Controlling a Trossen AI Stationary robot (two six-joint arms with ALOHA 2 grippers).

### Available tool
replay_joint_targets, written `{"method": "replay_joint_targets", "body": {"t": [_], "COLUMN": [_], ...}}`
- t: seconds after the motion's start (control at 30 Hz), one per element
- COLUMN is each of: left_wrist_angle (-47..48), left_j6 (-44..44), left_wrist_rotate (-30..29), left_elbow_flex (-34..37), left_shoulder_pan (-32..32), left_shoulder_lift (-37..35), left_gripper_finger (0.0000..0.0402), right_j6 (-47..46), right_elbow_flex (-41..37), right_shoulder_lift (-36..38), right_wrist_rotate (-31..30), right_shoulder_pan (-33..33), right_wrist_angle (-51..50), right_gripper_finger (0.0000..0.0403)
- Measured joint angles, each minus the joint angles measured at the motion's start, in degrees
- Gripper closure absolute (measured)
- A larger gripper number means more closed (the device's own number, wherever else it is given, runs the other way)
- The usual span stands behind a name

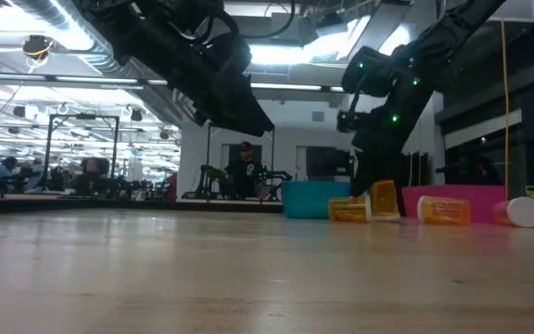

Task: Pick and place medicine bottles into bin by pill shape (circle, oval)
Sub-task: Put the big orange pill bottle into the pink bin

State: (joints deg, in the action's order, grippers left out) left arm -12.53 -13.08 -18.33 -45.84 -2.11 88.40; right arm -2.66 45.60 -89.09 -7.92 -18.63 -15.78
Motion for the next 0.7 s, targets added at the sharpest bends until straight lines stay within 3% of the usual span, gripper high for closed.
{"method": "replay_joint_targets", "body": {"t": [0.7], "left_wrist_angle": [0.00], "left_j6": [0.17], "left_wrist_rotate": [-0.02], "left_elbow_flex": [0.00], "left_shoulder_pan": [0.00], "left_shoulder_lift": [0.02], "left_gripper_finger": [0.0239], "right_j6": [-0.14], "right_elbow_flex": [0.22], "right_shoulder_lift": [-3.96], "right_wrist_rotate": [3.54], "right_shoulder_pan": [0.07], "right_wrist_angle": [1.01], "right_gripper_finger": [0.0215]}}
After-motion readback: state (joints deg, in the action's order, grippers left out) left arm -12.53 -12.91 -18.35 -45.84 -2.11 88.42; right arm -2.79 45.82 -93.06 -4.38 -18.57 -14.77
